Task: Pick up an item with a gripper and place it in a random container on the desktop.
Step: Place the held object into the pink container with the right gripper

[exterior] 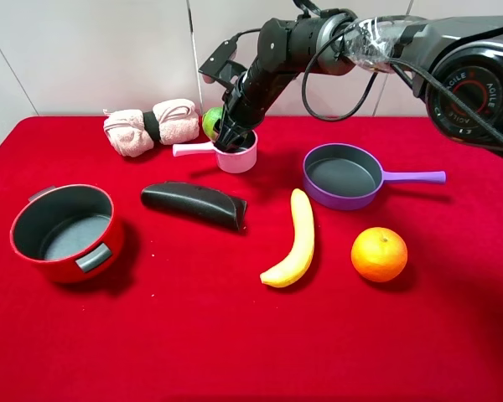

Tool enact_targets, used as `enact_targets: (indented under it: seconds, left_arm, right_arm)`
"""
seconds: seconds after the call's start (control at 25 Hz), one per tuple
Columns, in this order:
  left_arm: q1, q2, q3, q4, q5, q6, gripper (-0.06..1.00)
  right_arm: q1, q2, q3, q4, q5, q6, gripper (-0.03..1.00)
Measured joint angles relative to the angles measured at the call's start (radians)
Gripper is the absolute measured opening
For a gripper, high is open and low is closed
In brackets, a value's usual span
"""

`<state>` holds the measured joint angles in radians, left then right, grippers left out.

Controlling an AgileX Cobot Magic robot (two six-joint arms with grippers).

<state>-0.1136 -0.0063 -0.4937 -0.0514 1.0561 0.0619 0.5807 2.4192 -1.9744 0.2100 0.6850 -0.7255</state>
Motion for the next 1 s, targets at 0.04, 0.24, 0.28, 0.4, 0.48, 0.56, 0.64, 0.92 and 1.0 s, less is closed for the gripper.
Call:
enact_targets:
  seconds: [0.04,0.24,0.28,0.4,0.48,0.56,0.64,0.92,1.0]
  left_arm:
    - [0.000,0.000,0.000,0.000,0.000,0.000,0.99]
    - [0.000,0.000,0.000,0.000,0.000,0.000,0.99]
    - [0.000,0.000,0.000,0.000,0.000,0.000,0.99]
    - [0.000,0.000,0.000,0.000,0.000,0.000,0.99]
    - [0.000,0.000,0.000,0.000,0.000,0.000,0.99]
    - [0.000,0.000,0.000,0.000,0.000,0.000,0.99]
    - [0.000,0.000,0.000,0.000,0.000,0.000,0.99]
    - [0.000,0.000,0.000,0.000,0.000,0.000,0.99]
    - [0.000,0.000,0.000,0.000,0.000,0.000,0.99]
  right_arm:
    - [0.000,0.000,0.000,-0.001,0.000,0.000,0.47]
    - [0.000,0.000,0.000,-0.001,0.000,0.000,0.47]
    - [0.000,0.000,0.000,-0.001,0.001,0.000,0.47]
    - [0.000,0.000,0.000,-0.002,0.002,0.000,0.47]
    - [0.000,0.000,0.000,-0.005,0.004,0.000,0.47]
    - [0.000,0.000,0.000,-0.008,0.009,0.000,0.47]
    - [0.000,-0.001,0.000,-0.009,0.016,0.000,0.47]
    - [0.000,-0.024,0.000,-0.043,0.040,0.000,0.47]
    - [0.000,-0.028,0.000,-0.049,0.040,0.000,0.48]
